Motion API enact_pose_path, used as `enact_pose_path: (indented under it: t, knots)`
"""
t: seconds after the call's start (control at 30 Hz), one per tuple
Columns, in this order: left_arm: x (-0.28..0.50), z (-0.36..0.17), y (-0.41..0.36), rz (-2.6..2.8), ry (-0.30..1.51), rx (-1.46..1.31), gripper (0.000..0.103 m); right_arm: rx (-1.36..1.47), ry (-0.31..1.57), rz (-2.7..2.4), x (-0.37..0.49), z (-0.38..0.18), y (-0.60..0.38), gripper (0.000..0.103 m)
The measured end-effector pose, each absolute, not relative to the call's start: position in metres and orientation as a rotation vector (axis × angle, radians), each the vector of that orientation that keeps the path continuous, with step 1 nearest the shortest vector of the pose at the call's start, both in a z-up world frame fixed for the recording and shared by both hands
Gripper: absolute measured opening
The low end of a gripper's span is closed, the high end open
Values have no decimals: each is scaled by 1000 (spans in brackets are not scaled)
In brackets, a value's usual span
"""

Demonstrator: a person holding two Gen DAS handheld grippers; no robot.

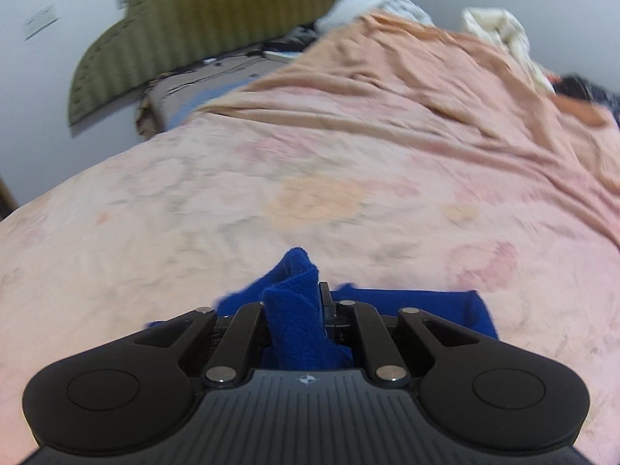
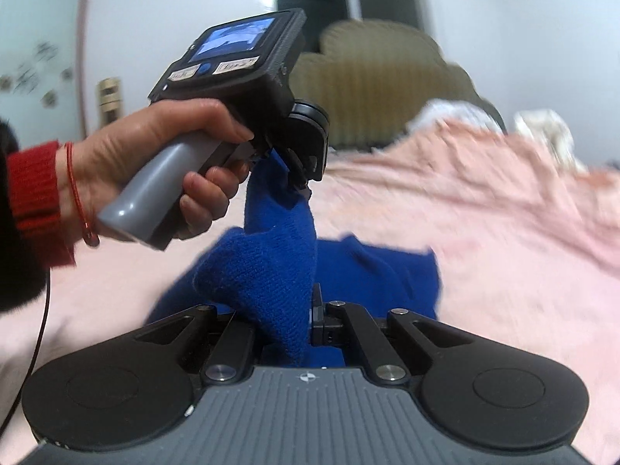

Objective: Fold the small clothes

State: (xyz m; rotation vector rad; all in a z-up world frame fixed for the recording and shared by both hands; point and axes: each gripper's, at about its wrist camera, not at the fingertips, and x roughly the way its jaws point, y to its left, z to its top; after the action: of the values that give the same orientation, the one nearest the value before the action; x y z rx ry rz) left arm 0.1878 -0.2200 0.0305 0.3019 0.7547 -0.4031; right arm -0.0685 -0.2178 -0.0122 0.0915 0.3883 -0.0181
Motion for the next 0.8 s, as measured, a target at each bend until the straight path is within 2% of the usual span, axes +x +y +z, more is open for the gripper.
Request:
enact_pose_path:
  t: [0.23,0.27,0.3,0.4,0.53,0.6,0.63,0.67,0.7,0.77,0.8]
  knots:
    - [192,-1,-265,-426,779,384,10,367,475,-35,-66,-41,-272,6]
    - [196,-1,-264,-428,782,362,10,413,498,-24,-62,-44,-279,11]
    - [200,0,-261,-432,791,326,13,467,513,-16,-58,-47,-284,22]
    - [213,8,-253,-451,833,210,19,611,522,16,-64,-56,-301,24]
    - [219,24,-239,-444,812,108,22,669,523,21,-68,-60,-310,25]
    - [221,33,-230,-434,787,73,35,698,517,14,-72,-61,-312,27]
    - [221,37,-224,-419,773,56,47,716,512,9,-74,-62,-314,28]
    - [221,41,-218,-397,755,43,65,734,505,4,-73,-62,-317,30]
    - [219,45,-211,-377,732,38,75,758,496,-7,-76,-63,-318,33]
    - [214,50,-200,-348,693,67,76,781,481,-40,-81,-61,-320,34]
    - [210,51,-194,-335,683,108,76,773,478,-58,-83,-58,-320,39]
